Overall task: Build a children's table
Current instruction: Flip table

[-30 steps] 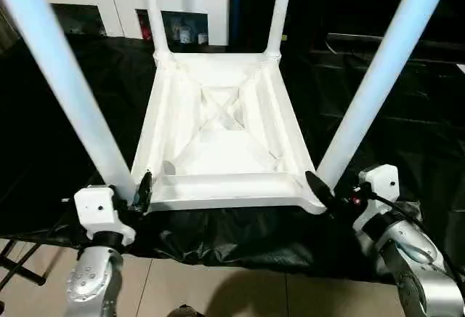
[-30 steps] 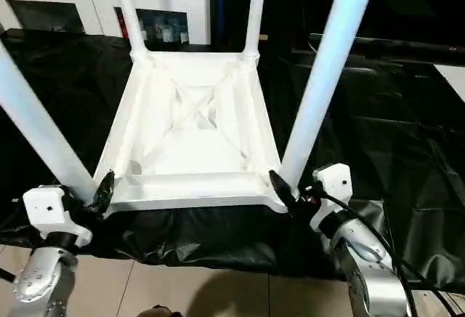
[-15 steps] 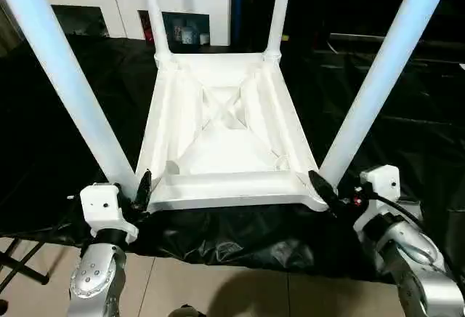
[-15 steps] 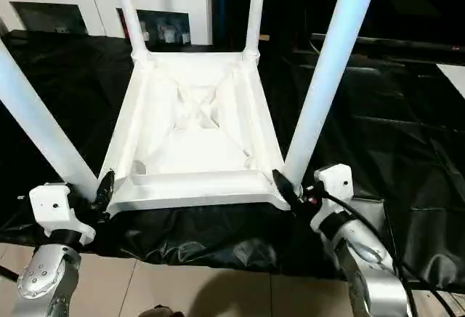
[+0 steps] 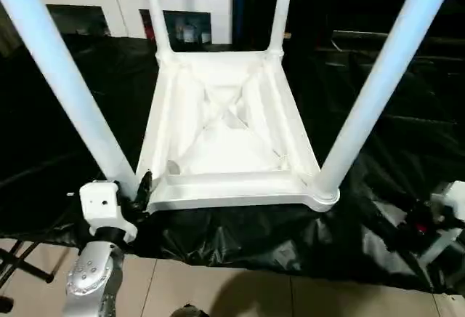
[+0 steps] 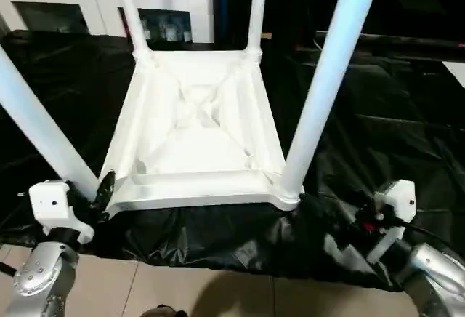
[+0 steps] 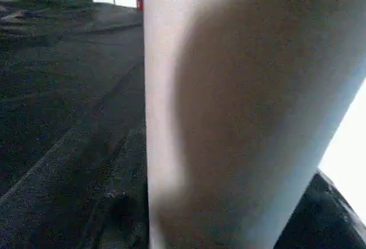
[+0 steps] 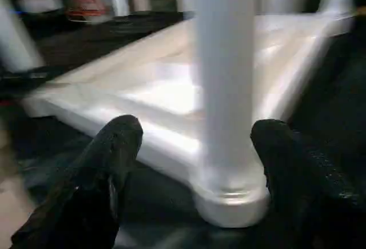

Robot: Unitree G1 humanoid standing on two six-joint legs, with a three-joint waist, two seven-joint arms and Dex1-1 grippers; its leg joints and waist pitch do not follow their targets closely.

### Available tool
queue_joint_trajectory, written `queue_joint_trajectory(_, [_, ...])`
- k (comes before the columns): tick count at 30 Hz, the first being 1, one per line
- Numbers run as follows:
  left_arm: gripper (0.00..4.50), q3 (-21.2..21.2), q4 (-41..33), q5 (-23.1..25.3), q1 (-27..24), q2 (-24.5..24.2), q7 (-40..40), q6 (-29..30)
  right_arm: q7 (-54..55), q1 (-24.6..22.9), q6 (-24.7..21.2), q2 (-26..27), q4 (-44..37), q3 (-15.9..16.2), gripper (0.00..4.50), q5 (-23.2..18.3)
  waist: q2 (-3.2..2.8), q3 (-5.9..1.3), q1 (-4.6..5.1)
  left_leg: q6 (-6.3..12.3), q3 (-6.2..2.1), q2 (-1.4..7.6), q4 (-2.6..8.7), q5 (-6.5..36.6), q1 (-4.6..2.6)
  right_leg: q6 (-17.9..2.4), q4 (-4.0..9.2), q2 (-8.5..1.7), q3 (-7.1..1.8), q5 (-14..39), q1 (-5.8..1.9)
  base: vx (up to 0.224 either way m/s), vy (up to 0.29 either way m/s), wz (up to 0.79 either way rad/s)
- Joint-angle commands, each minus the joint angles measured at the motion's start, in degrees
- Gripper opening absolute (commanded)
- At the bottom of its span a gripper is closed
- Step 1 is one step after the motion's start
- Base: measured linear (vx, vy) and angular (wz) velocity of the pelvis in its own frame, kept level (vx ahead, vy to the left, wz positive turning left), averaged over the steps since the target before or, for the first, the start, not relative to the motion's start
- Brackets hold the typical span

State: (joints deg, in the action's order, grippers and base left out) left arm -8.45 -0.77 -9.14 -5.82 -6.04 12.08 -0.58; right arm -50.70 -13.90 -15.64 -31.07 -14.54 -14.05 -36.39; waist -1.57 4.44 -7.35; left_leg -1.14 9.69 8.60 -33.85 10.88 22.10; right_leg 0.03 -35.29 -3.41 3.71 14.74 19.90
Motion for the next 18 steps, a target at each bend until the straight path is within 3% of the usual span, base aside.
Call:
queue_joint_trajectory(1, [2.24,1.67,-0.34,-4.15,0.31,0.67,3.06,3.45,-2.54,-0.35,-3.18,-1.38,-4.77,3.48,3.48,-2.01,0.9,-1.05,0.01,4.95,-2.95,5.49,5.09,14.57,-0.65,-6.5,6.23,-6.38,-3.78,14.58,-0.43,0.0,0.0,0.0])
queue_joint_trajectory(4, [2.22,1.9,-1.6,-6.25,0.86,1.43,3.68,5.15,-0.43,1.42,-2.72,0.41,-5.84,6.53,3.48,-0.38,0.77,-1.08,-0.02,4.65,-2.88,5.51,5.12,13.32,-0.74,-7.11,6.09,-6.37,-3.71,13.84,-0.04,0.0,0.0,0.0])
queue_joint_trajectory(5, [2.21,2.25,-2.99,-8.39,1.5,2.31,4.13,7.03,1.62,3.54,-3.74,2.66,-6.7,9.49,3.48,-0.25,0.69,-1.13,-0.17,4.59,-2.86,5.57,5.08,13.15,-0.83,-7.16,6.14,-6.4,-3.73,13.79,0.01,0.0,0.0,0.0])
queue_joint_trajectory(6, [2.21,2.33,-3.32,-8.91,1.67,2.55,4.19,7.52,2.06,4.08,-4.08,3.18,-6.83,10.26,3.48,-0.2,1.02,-1.04,-0.2,4.5,-2.77,5.62,5.07,12.97,-0.92,-7.25,6.12,-6.36,-3.79,13.69,0.12,0.0,0.0,0.0])
queue_joint_trajectory(8, [2.21,2.41,-4.46,-11.27,2.52,3.98,3.92,9.48,3.14,6.16,-4.68,5.18,-6.77,14.27,3.48,2.27,0.74,-1.2,-0.46,4.02,-2.68,5.76,5.02,11.72,-1.13,-7.97,5.77,-6.3,-3.82,12.15,0.28,0.0,0.0,0.0])
queue_joint_trajectory(9, [2.21,2.4,-4.57,-11.55,2.63,4.17,3.82,9.72,3.47,6.42,-5.08,5.41,-6.68,14.7,3.48,2.58,0.69,-1.17,-0.48,4.0,-2.56,5.73,5.0,11.39,-1.15,-8.11,5.74,-6.22,-3.88,11.43,0.39,0.0,0.0,0.0])
queue_joint_trajectory(10, [2.21,2.36,-4.86,-12.3,2.92,4.67,3.56,10.38,4.35,7.14,-6.18,6.02,-6.45,15.87,3.48,3.41,0.91,-1.23,-0.51,4.03,-2.5,5.7,4.95,10.54,-1.12,-8.34,5.56,-6.19,-3.88,10.12,0.3,0.0,0.0,0.0])
queue_joint_trajectory(11, [2.21,2.44,-5.34,-13.67,3.35,5.48,3.36,11.4,4.9,8.11,-6.74,6.83,-5.47,17.52,3.48,5.02,0.71,-1.46,-0.61,4.42,-2.51,5.63,4.83,8.47,-0.81,-8.57,5.13,-6.14,-3.77,6.91,0.04,0.0,0.0,0.0])
queue_joint_trajectory(13, [2.21,2.41,-6.21,-15.77,3.96,6.76,2.89,13.34,6.32,9.39,-8.66,7.31,-3.86,19.16,3.48,6.66,1.35,-1.65,-0.5,5.63,-2.33,5.43,4.59,5.82,-0.48,-9.36,4.62,-6.12,-3.54,1.87,-0.18,0.0,0.0,0.0])
queue_joint_trajectory(14, [2.21,2.19,-6.57,-16.97,4.22,7.4,2.62,14.02,6.46,9.65,-8.91,7.14,-3.39,19.44,3.77,7.14,1.2,-1.89,-0.59,5.83,-2.42,5.35,4.36,4.57,-0.37,-9.59,4.22,-6.17,-3.47,0.08,-0.35,0.0,0.0,0.0])
queue_joint_trajectory(16, [2.21,1.73,-7.2,-19.13,4.73,8.65,1.97,15.22,6.77,10.0,-9.57,6.63,-2.67,19.78,3.84,7.77,1.35,-2.37,-0.75,7.26,-2.27,5.27,3.71,1.0,-0.17,-9.93,3.51,-6.08,-3.43,-6.12,-0.36,0.0,0.0,0.0])
queue_joint_trajectory(18, [2.21,1.25,-7.52,-20.54,5.23,9.63,1.94,16.2,6.22,10.02,-10.07,5.72,-2.86,19.76,3.89,6.96,1.62,-2.14,-0.6,8.12,-2.29,5.4,3.62,1.17,-0.02,-10.7,3.38,-6.09,-3.28,-8.41,-0.52,0.0,0.0,0.0])
